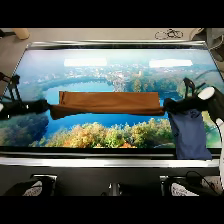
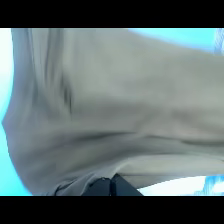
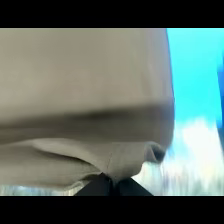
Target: Fold the shirts.
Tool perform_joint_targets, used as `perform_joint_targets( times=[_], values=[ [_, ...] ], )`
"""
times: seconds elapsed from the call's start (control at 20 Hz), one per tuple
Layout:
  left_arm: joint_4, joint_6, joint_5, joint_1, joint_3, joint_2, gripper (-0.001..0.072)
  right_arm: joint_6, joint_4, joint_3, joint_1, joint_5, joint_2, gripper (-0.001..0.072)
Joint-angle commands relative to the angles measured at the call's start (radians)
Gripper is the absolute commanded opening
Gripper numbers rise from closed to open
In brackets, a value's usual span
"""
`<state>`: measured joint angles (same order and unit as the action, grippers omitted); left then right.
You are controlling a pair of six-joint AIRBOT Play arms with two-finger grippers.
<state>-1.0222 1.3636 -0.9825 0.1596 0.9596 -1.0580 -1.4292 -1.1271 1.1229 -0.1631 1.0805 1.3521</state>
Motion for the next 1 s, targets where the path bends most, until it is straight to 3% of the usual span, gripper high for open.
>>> perform_joint_targets(
  times=[0.0,0.2,0.3,0.35,0.4,0.45,0.65,0.95],
  values=[
    [0.003,-0.006,0.03,0.001,0.213,-0.227,0.0024,-0.038,-0.108,0.167,0.079,-0.127,0.138,0.0023],
    [0.091,0.002,-0.064,0.001,0.423,-0.556,0.0027,-0.151,-0.111,0.322,0.091,-0.13,0.366,0.0025],
    [0.118,0.058,-0.092,0.0,0.469,-0.664,0.0036,-0.186,-0.088,0.341,0.091,-0.142,0.42,0.0029],
    [0.119,0.095,-0.099,0.001,0.476,-0.697,0.0154,-0.187,-0.076,0.341,0.091,-0.141,0.435,0.009],
    [0.119,0.111,-0.118,0.003,0.48,-0.716,0.0402,-0.185,-0.064,0.341,0.091,-0.141,0.442,0.0342],
    [0.117,0.104,-0.128,0.011,0.48,-0.717,0.051,-0.164,-0.058,0.343,0.087,-0.134,0.435,0.072],
    [0.117,0.011,-0.223,0.059,0.509,-0.649,0.0521,-0.069,-0.07,0.373,0.008,-0.036,0.403,0.0716],
    [0.117,0.002,-0.252,-0.042,0.508,-0.481,0.0517,-0.02,0.179,0.372,-0.012,0.061,0.535,0.0704]
  ],
)
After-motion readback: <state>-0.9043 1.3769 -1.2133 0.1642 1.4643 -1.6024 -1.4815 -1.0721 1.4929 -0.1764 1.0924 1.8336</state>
